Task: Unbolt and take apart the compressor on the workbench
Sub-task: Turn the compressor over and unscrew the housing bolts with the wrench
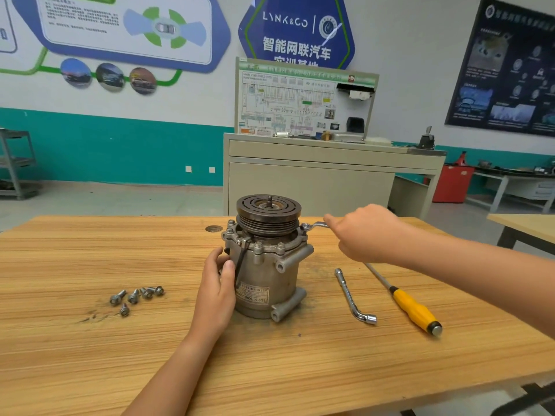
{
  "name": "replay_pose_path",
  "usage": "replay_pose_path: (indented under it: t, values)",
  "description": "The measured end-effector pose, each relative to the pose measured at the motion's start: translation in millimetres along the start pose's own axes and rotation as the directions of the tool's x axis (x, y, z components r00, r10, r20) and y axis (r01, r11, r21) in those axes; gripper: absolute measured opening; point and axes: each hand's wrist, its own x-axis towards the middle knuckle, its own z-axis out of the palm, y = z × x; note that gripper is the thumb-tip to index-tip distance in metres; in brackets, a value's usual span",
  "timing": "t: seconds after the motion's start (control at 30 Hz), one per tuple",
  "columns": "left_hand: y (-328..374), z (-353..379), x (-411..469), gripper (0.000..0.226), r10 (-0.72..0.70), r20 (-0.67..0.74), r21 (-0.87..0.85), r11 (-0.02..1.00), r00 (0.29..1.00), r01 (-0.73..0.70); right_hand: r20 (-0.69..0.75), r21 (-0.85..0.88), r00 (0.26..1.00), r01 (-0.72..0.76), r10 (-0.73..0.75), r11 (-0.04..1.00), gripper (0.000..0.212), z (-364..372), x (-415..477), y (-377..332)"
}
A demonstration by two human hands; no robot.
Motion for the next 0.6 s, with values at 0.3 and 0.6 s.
replay_pose_path:
  t: [0.3, 0.6]
  values:
    - [2.4, 1.4, -0.5, 0.044, -0.044, -0.001, -0.046, 0.998, 0.999, 0.044, -0.45, 0.03, 0.893, 0.046, -0.027, 0.998, 0.03, 47.6, 43.2, 19.9]
    - [-1.7, 0.9, 1.7, 0.045, -0.023, -0.036, -0.016, 1.0, 0.999, 0.022, -0.477, 0.457, 0.856, 0.048, 0.2, 0.888, 0.029, 57.4, 84.7, -11.7]
